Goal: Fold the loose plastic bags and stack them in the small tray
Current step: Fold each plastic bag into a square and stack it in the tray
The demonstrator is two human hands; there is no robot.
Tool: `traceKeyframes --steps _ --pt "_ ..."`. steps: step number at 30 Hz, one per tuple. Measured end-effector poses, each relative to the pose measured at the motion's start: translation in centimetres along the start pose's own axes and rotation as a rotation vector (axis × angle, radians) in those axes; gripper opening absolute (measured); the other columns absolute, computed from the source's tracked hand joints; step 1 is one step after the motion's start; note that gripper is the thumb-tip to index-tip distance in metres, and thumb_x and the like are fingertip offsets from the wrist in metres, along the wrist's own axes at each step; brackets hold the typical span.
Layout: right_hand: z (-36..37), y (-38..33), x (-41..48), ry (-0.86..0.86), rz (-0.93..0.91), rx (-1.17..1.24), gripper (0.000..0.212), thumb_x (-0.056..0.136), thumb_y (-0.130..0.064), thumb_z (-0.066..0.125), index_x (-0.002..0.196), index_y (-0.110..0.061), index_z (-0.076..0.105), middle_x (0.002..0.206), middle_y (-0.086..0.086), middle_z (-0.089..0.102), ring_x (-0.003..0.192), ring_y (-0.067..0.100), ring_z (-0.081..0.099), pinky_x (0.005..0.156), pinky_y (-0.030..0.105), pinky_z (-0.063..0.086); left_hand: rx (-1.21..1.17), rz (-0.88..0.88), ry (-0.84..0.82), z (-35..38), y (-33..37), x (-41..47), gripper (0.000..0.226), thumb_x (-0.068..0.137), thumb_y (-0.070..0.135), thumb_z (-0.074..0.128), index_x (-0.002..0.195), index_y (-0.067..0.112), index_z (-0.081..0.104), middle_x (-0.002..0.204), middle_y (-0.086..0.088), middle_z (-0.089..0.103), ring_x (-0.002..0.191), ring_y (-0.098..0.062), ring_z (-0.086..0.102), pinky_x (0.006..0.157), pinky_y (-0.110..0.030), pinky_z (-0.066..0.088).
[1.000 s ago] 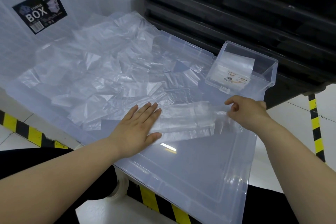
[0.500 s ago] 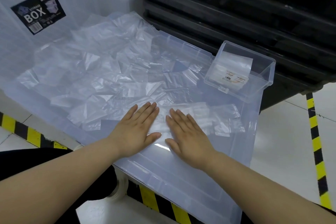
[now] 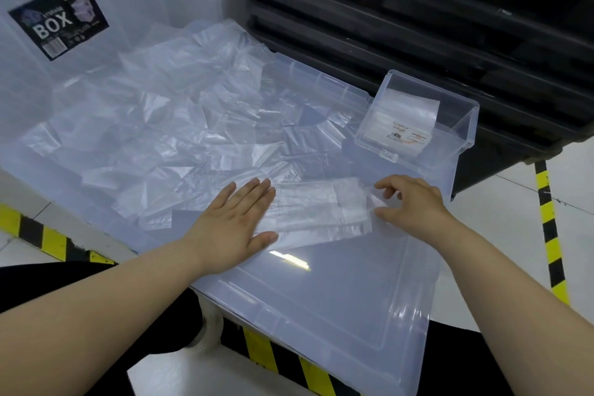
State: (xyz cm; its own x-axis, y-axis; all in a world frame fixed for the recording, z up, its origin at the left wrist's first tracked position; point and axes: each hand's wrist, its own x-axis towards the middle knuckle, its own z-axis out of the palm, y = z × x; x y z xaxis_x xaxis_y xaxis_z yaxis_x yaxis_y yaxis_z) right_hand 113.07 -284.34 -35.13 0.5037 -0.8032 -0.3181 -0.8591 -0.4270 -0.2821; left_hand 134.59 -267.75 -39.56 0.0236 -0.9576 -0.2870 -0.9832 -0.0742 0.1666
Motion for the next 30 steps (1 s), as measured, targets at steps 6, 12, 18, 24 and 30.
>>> traceKeyframes --steps 6,12,18,24,30 --pt "0.3 -1.0 0.3 0.054 -0.044 0.005 0.029 0.091 -0.017 0.052 0.119 -0.023 0.051 0.089 -0.008 0.046 0.088 0.008 0.033 0.081 0.02 0.018 -0.019 0.002 -0.006 -0.1 0.1 0.0 0.103 0.037 0.072 -0.048 0.127 0.024 -0.03 0.129 0.012 -0.038 0.114 -0.008 -0.045 0.091 -0.017 -0.036" --pt "-0.4 -1.0 0.0 0.164 -0.19 -0.299 0.031 0.092 -0.014 0.044 0.121 -0.021 0.053 0.088 -0.008 0.044 0.099 0.016 0.046 0.085 0.024 0.019 -0.005 -0.002 -0.019 -0.1 0.0 0.0 0.098 0.034 0.07 -0.05 0.121 0.028 -0.034 0.125 0.013 -0.042 0.113 -0.006 -0.046 0.091 -0.018 -0.037" --pt "-1.7 -0.5 -0.6 -0.045 -0.008 0.415 0.013 0.087 -0.007 0.056 0.077 -0.015 0.053 0.096 0.004 0.055 0.085 0.014 0.05 0.065 0.018 0.037 -0.022 0.002 -0.011 -0.1 -0.1 0.0 0.099 0.036 0.072 -0.049 0.122 0.026 -0.034 0.13 0.011 -0.037 0.117 -0.005 -0.041 0.09 -0.017 -0.038" --pt "-2.0 -1.6 -0.7 -0.284 0.245 1.235 0.013 0.093 -0.008 0.046 0.081 -0.014 0.047 0.092 0.012 0.06 0.073 0.025 0.066 0.074 0.034 0.051 -0.042 0.005 -0.009 -0.1 -0.1 0.0 0.1 0.036 0.073 -0.047 0.123 0.026 -0.033 0.132 0.012 -0.036 0.12 -0.004 -0.038 0.091 -0.016 -0.037" --pt "-1.7 -2.1 -0.3 -0.316 0.353 1.258 0.036 0.095 -0.034 0.043 0.122 -0.012 0.052 0.111 0.012 0.058 0.081 0.023 0.057 0.071 0.032 0.048 -0.041 0.004 -0.017 -0.2 -0.1 0.0 0.101 0.035 0.073 -0.048 0.123 0.026 -0.033 0.131 0.012 -0.037 0.119 -0.003 -0.039 0.09 -0.016 -0.037"
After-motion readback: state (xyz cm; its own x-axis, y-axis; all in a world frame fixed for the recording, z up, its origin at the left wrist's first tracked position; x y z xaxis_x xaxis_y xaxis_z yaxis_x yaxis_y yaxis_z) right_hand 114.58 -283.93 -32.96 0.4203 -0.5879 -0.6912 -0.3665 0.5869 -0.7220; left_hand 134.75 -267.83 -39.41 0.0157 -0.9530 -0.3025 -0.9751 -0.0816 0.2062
